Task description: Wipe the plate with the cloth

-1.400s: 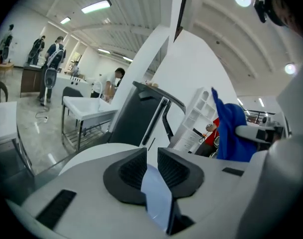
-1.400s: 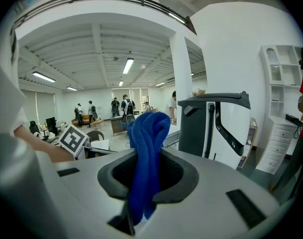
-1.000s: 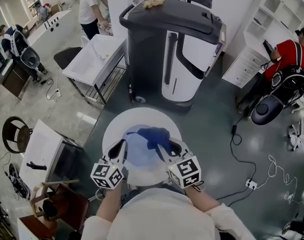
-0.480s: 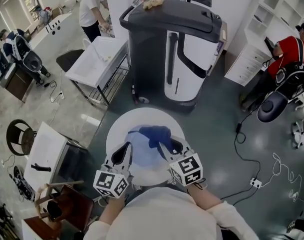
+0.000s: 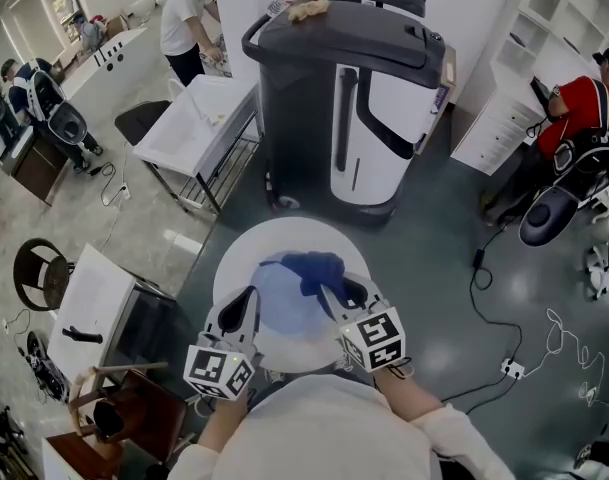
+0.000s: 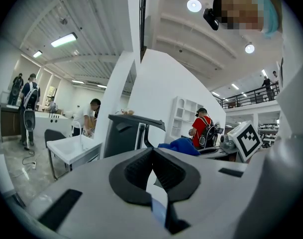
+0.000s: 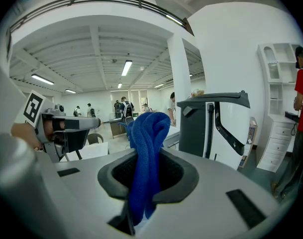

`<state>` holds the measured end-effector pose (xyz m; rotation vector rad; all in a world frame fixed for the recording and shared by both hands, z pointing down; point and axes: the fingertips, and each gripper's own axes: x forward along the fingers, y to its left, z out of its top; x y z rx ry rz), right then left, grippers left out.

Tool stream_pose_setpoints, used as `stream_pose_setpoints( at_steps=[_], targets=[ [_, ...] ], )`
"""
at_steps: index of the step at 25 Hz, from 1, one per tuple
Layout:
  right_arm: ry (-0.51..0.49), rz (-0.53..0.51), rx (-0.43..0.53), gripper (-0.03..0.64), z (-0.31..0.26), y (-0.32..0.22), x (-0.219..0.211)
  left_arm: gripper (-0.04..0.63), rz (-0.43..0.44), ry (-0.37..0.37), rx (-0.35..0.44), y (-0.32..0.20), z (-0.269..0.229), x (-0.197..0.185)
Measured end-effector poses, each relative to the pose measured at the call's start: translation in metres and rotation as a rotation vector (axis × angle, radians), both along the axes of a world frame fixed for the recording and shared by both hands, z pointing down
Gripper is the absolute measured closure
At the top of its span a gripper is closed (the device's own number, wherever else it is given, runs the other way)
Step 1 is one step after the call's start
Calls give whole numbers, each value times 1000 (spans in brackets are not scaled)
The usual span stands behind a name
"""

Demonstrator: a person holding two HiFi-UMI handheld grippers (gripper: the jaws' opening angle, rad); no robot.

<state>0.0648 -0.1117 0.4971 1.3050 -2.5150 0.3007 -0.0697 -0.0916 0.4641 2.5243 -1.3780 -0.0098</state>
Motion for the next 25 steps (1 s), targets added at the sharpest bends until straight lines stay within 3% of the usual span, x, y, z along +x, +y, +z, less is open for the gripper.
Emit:
stream_pose_setpoints(
  at_steps=[25],
  targets=[
    [22, -2, 6, 532, 1, 6, -4, 563, -25, 22, -12, 1, 2, -9]
  ],
)
